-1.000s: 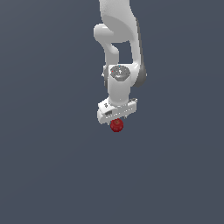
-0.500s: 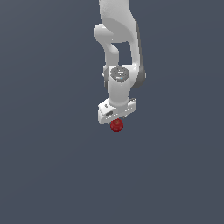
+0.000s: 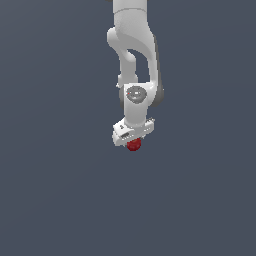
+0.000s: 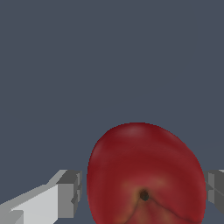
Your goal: Pick up the object and move it to a goal position.
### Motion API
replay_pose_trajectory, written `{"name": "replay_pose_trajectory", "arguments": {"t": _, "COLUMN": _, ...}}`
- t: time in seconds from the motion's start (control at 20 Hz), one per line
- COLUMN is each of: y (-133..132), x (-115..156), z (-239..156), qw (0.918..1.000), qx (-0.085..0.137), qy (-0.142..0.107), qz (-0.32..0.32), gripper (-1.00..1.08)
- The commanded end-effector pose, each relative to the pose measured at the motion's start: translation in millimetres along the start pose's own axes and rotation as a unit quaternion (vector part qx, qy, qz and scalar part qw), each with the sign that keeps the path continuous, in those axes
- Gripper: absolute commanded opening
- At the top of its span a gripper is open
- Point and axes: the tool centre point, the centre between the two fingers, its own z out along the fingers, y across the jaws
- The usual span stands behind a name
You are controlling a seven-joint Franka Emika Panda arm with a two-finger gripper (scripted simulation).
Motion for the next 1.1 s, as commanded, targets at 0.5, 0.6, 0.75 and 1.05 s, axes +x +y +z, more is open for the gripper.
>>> {"name": "replay_pose_trajectory", "arguments": {"t": 0.5, "y": 0.5, "x": 0.7, "z": 12.7, "qw": 1.0000, "qx": 0.000, "qy": 0.000, "qz": 0.000, "gripper": -1.00}}
{"name": "replay_pose_trajectory", "arguments": {"t": 0.6, "y": 0.5, "x": 0.7, "z": 12.7, "qw": 1.0000, "qx": 0.000, "qy": 0.000, "qz": 0.000, "gripper": -1.00}}
{"name": "replay_pose_trajectory", "arguments": {"t": 0.75, "y": 1.3, "x": 0.3, "z": 11.7, "qw": 1.0000, "qx": -0.001, "qy": 0.000, "qz": 0.000, "gripper": -1.00}}
{"name": "replay_pose_trajectory", "arguments": {"t": 1.05, "y": 4.6, "x": -2.6, "z": 3.0, "qw": 1.0000, "qx": -0.001, "qy": 0.000, "qz": 0.000, "gripper": -1.00}}
